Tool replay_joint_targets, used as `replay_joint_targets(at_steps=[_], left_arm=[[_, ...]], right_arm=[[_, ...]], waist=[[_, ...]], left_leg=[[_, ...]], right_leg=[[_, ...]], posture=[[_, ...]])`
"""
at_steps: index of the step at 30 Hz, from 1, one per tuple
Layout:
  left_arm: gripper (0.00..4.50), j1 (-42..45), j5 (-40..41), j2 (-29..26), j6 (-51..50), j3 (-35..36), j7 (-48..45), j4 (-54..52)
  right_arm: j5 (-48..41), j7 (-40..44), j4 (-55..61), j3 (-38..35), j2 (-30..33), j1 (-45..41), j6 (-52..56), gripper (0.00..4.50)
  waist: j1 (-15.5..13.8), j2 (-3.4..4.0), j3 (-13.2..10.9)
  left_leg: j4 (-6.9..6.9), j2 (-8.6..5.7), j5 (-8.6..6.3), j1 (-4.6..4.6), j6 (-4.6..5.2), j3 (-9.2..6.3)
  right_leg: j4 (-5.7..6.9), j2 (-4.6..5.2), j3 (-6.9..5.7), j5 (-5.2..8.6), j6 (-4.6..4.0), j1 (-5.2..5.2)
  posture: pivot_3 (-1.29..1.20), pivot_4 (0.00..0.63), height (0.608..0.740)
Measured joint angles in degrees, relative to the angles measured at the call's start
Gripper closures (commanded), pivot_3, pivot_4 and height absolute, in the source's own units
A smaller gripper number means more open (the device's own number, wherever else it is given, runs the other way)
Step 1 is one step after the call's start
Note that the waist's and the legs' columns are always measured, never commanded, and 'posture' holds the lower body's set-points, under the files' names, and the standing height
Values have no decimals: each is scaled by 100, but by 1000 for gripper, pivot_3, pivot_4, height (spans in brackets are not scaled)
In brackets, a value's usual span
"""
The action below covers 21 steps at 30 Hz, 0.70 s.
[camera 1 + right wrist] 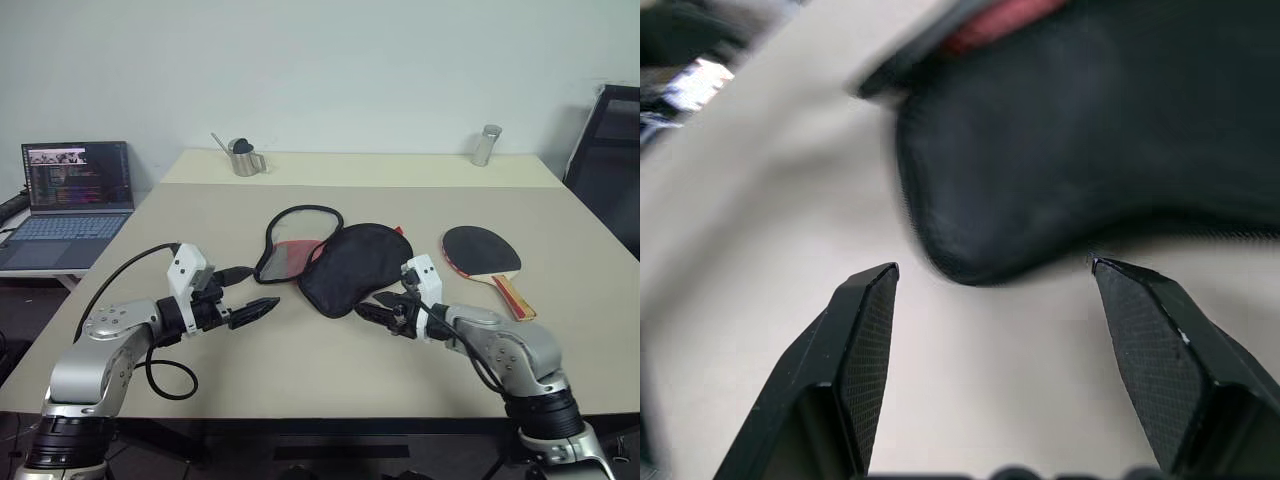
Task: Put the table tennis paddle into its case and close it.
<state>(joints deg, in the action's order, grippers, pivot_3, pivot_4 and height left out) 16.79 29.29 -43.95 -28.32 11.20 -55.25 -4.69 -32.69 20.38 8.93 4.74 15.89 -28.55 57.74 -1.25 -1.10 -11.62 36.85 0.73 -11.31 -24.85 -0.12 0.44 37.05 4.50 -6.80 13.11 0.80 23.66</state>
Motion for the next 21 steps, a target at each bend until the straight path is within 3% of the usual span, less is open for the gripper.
replay_joint_targets(at_steps=[7,16,19,21], left_arm=[[8,177,105,-232,-145,106,-179,110],[8,385,91,-233,-142,103,-163,230],[0,422,78,-230,-134,75,-166,231],[0,436,75,-229,-130,50,-166,231]], right_arm=[[635,-324,-863,89,-468,-329,-412,1111],[796,-343,-1608,46,-1201,-777,-721,1111],[835,-344,-1679,51,-1407,-872,-736,1702],[870,-338,-1700,62,-1474,-904,-737,2357]], waist=[[2,0,0],[40,0,0],[43,1,-1],[43,1,0]], left_leg=[[1,14,0,0,0,-2],[-2,28,0,0,-1,3],[-1,30,0,0,-1,2],[-1,31,0,0,-1,3]], right_leg=[[3,-17,2,0,-1,4],[8,-34,9,-1,-2,11],[9,-36,9,-2,-3,11],[9,-36,10,-2,-4,12]], posture=[[0,150,740],[0,150,740],[0,150,740],[0,150,740]])
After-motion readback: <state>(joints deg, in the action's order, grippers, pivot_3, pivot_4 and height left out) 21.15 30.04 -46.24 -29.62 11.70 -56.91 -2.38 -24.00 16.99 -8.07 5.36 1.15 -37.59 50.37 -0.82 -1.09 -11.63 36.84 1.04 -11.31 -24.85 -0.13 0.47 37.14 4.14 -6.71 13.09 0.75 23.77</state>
